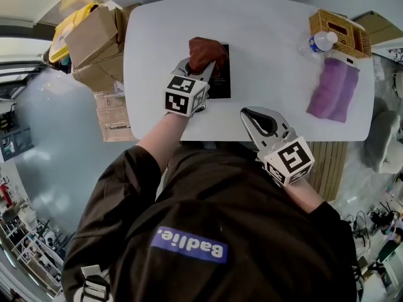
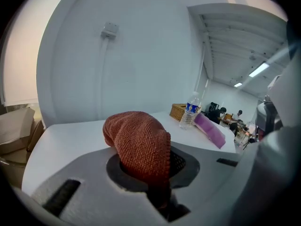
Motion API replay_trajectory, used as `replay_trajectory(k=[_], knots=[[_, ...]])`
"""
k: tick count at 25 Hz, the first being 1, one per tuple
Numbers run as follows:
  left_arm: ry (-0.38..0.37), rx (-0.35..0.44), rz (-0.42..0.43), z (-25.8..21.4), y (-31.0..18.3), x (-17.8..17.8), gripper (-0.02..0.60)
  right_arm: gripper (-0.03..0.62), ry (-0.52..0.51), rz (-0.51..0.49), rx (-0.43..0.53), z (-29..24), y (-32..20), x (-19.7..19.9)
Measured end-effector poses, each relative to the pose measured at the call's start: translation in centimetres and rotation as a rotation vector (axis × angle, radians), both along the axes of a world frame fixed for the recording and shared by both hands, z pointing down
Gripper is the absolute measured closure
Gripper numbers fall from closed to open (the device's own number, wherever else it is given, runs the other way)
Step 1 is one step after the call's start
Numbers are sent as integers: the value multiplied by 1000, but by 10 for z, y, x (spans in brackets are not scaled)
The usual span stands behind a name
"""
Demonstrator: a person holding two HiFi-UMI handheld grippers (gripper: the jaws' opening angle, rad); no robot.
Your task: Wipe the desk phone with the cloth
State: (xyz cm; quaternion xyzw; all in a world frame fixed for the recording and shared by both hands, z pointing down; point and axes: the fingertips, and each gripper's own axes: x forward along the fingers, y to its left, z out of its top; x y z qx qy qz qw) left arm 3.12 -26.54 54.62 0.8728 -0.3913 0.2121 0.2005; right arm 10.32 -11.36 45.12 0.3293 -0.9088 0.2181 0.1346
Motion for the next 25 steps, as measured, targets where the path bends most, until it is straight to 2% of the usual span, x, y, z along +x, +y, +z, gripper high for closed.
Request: replay_trajectory(k=[4,7,14,22,25], knots=[[-5,-28,-22,12,-16,5,520,563,0,-1,-5,4,-5,6],[-6,-57,-30,25,-9,6,522,563,4,3,-18,9,-4,10],[3,-147,-22,54,41,1,520,563,7,-9,-18,11,0,7],[-27,-255,58,87,111,7,520,563,13,-14,-17,9,8,4],[-38,-272,87,88,125,9,522,563,10,-14,-9,6,9,3]])
